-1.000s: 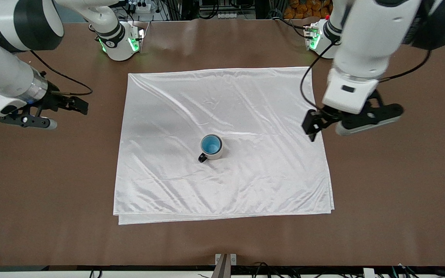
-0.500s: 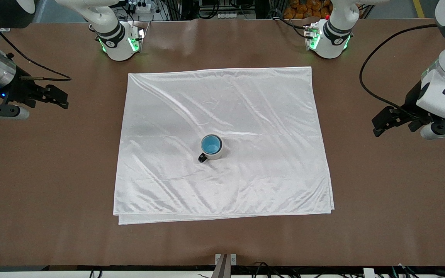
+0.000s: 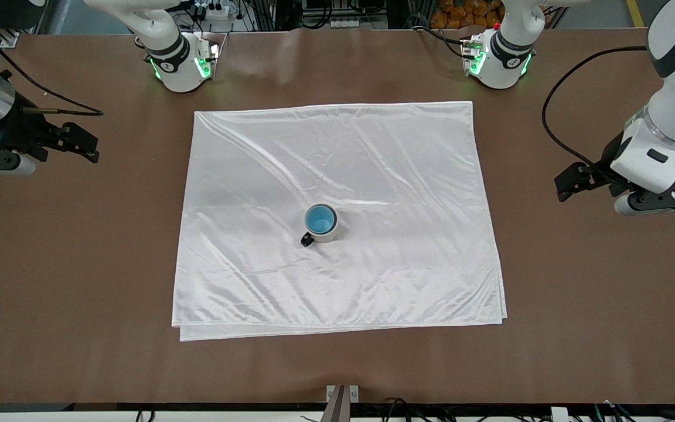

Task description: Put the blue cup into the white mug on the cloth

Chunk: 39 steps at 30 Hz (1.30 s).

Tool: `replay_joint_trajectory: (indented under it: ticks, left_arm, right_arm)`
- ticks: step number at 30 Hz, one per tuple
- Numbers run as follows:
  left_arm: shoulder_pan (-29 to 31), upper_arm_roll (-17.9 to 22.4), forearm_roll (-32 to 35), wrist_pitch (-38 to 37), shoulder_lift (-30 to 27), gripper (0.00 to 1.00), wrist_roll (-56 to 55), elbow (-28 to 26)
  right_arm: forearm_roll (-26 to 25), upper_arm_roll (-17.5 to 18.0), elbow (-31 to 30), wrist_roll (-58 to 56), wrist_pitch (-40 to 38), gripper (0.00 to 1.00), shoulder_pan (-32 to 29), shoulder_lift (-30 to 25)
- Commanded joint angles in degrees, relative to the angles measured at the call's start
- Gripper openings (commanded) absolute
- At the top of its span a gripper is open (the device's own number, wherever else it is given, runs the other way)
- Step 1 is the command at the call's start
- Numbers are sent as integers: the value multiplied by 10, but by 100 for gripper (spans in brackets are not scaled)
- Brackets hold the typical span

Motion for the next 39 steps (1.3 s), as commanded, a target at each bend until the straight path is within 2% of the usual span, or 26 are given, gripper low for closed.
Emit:
replay_joint_trajectory:
  ticks: [1, 16, 22, 36, 39]
  left_arm:
    - [4, 0, -9, -8, -7, 100, 4, 2]
    - [7, 1, -12, -8, -8, 100, 3, 2]
    - [8, 1, -13, -8, -9, 100, 4, 2]
    - [10, 2, -13, -12, -22, 100, 6, 1]
    - [28, 0, -14, -12, -22, 100, 6, 1]
  right_arm:
    - [0, 6, 22, -9, -11, 100, -13, 8]
    - [0, 4, 26, -39, -12, 100, -11, 8]
    - [42, 0, 21, -34, -14, 100, -16, 8]
    - [36, -1, 21, -34, -23, 100, -16, 9]
    - [36, 0, 21, -34, -23, 100, -16, 8]
